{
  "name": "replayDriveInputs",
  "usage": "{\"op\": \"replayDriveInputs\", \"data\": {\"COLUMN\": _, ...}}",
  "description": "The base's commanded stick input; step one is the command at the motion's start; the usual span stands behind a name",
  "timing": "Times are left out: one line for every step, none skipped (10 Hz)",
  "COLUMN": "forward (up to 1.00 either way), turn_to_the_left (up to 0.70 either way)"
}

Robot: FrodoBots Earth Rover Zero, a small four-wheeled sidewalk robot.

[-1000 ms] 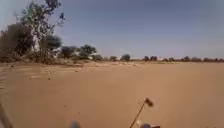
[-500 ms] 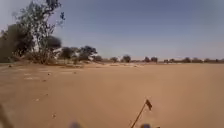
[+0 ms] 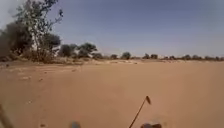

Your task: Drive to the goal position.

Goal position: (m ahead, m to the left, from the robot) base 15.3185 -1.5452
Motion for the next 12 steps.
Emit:
{"op": "replayDriveInputs", "data": {"forward": 0.50, "turn_to_the_left": 0.00}}
{"op": "replayDriveInputs", "data": {"forward": 0.50, "turn_to_the_left": 0.00}}
{"op": "replayDriveInputs", "data": {"forward": 0.50, "turn_to_the_left": 0.00}}
{"op": "replayDriveInputs", "data": {"forward": 0.50, "turn_to_the_left": 0.00}}
{"op": "replayDriveInputs", "data": {"forward": 0.50, "turn_to_the_left": 0.00}}
{"op": "replayDriveInputs", "data": {"forward": 0.50, "turn_to_the_left": 0.00}}
{"op": "replayDriveInputs", "data": {"forward": 0.50, "turn_to_the_left": 0.00}}
{"op": "replayDriveInputs", "data": {"forward": 0.50, "turn_to_the_left": -0.38}}
{"op": "replayDriveInputs", "data": {"forward": 0.50, "turn_to_the_left": -0.36}}
{"op": "replayDriveInputs", "data": {"forward": 0.50, "turn_to_the_left": -0.30}}
{"op": "replayDriveInputs", "data": {"forward": 0.50, "turn_to_the_left": -0.14}}
{"op": "replayDriveInputs", "data": {"forward": 0.50, "turn_to_the_left": 0.00}}
